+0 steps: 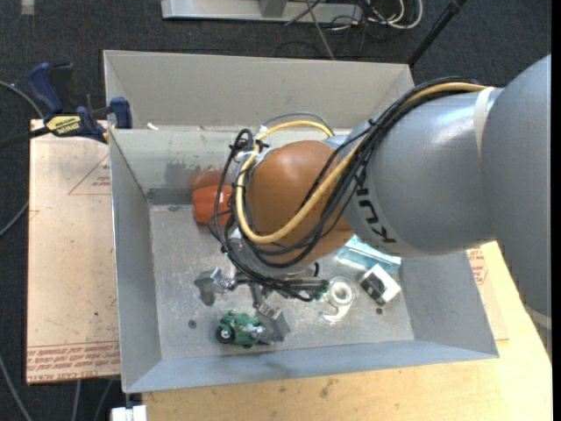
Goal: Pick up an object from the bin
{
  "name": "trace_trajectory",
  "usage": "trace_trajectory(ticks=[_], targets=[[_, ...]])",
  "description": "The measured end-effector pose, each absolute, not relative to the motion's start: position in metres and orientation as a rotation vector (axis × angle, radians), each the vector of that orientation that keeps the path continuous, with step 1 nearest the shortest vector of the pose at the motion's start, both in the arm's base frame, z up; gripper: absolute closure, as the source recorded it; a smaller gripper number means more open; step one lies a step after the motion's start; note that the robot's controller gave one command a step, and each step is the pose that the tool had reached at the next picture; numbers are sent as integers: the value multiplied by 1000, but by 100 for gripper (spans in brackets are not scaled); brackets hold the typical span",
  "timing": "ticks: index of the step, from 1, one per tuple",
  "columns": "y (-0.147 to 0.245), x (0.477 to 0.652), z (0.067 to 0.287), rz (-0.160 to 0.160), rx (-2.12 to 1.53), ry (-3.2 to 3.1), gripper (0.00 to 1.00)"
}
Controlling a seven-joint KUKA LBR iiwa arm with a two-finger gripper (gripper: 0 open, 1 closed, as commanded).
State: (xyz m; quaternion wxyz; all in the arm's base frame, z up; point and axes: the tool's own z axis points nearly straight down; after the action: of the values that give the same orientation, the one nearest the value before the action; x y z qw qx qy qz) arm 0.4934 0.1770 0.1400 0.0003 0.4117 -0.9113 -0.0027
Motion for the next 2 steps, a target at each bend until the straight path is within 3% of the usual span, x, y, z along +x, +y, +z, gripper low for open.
trace_trajectory(ticks=[1, 2], targets=[[121, 488, 106, -1, 1565, -2725, 0], [154, 488, 89, 2, 1493, -2765, 0]])
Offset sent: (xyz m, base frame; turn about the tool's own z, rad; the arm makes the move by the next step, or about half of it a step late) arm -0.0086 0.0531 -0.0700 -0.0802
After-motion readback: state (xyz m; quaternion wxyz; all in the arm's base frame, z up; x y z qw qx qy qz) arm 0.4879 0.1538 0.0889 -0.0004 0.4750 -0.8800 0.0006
